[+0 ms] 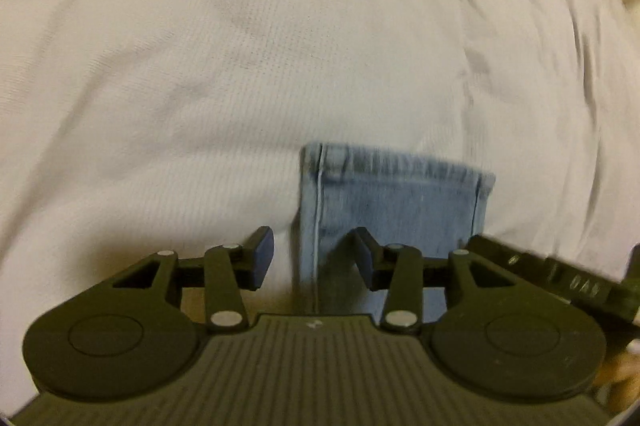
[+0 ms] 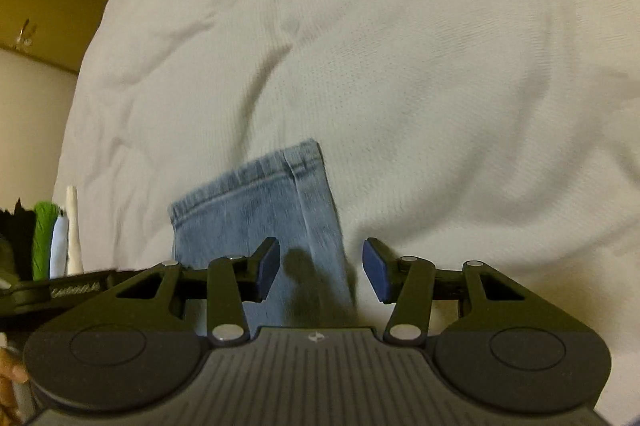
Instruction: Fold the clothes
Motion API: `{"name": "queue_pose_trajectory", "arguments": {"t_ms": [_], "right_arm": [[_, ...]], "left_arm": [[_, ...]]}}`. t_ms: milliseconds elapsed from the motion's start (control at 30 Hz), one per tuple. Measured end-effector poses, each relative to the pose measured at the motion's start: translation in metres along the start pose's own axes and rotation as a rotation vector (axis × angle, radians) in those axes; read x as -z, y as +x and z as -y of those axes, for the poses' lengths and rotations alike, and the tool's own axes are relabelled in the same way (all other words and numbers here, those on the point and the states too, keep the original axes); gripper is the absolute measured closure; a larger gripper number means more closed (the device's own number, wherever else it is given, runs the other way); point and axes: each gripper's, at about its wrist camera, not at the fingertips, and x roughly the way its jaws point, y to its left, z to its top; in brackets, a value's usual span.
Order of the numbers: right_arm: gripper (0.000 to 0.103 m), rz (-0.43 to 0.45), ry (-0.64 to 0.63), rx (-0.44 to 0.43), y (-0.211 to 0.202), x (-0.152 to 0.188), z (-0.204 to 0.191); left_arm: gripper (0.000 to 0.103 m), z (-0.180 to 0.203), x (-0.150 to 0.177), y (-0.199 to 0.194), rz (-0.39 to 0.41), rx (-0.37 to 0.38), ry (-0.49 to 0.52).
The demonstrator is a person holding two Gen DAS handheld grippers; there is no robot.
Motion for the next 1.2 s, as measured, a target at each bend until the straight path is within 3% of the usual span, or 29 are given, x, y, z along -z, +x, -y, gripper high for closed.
{"name": "queue_pose_trajectory", "arguments": {"t_ms": [100,167,200,233,267,300,467,567,633,700,733,767,867,933,1033,1200], "right_arm": [[0.052,-0.009,0.007,-0.002,0.013,-0.005,0.001],[0.053,-0.012,0.017,-0.01,0.017,-0.008,0.002],[0.069,-0.013,0.022,-0.016,0.018,-0.01,0.002],[0.078,-0.006,0.007,-0.023,0.015,-0.009,0.0],[0.093,0.003,-0.013,-0.031,0.01,-0.008,-0.003],[0.097,0.012,-0.034,-0.039,0.005,-0.008,-0.006],[0.098,0.114,-0.175,-0.259,-0.071,0.027,-0.06],[0.098,0.101,-0.315,-0.424,-0.119,0.07,-0.112],[0.097,0.025,-0.415,-0.504,-0.132,0.109,-0.15],[0.072,-0.127,-0.473,-0.58,-0.125,0.153,-0.183],[0.057,-0.176,-0.494,-0.577,-0.121,0.171,-0.19],[0.032,-0.213,-0.518,-0.565,-0.117,0.188,-0.196],[0.035,-0.327,-0.587,-0.527,-0.106,0.238,-0.212],[0.034,-0.32,-0.56,-0.485,-0.111,0.247,-0.193],[0.034,-0.285,-0.487,-0.331,-0.121,0.251,-0.138],[0.034,-0.105,-0.318,-0.008,-0.17,0.263,-0.005]], "left_arm": [[0.066,-0.003,-0.001,0.01,-0.004,0.048,-0.011],[0.074,-0.005,-0.001,0.013,-0.004,0.082,-0.019],[0.088,-0.005,-0.001,0.012,-0.001,0.101,-0.025],[0.099,-0.007,0.0,0.008,0.008,0.114,-0.03],[0.101,-0.008,0.002,0.003,0.018,0.124,-0.034],[0.101,-0.011,0.005,-0.005,0.034,0.145,-0.043],[0.101,-0.045,0.045,-0.09,0.188,0.297,-0.087],[0.094,-0.084,0.089,-0.15,0.28,0.363,-0.118],[0.091,-0.112,0.124,-0.183,0.321,0.298,-0.133],[0.088,-0.143,0.162,-0.207,0.33,0.168,-0.174],[0.087,-0.161,0.184,-0.218,0.32,0.084,-0.217],[0.087,-0.177,0.205,-0.227,0.31,0.002,-0.261],[0.086,-0.204,0.266,-0.253,0.304,-0.164,-0.347],[0.086,-0.194,0.298,-0.26,0.308,-0.229,-0.339],[0.081,-0.153,0.331,-0.243,0.298,-0.197,-0.295],[0.08,-0.077,0.359,-0.174,0.238,-0.101,-0.199]]}}
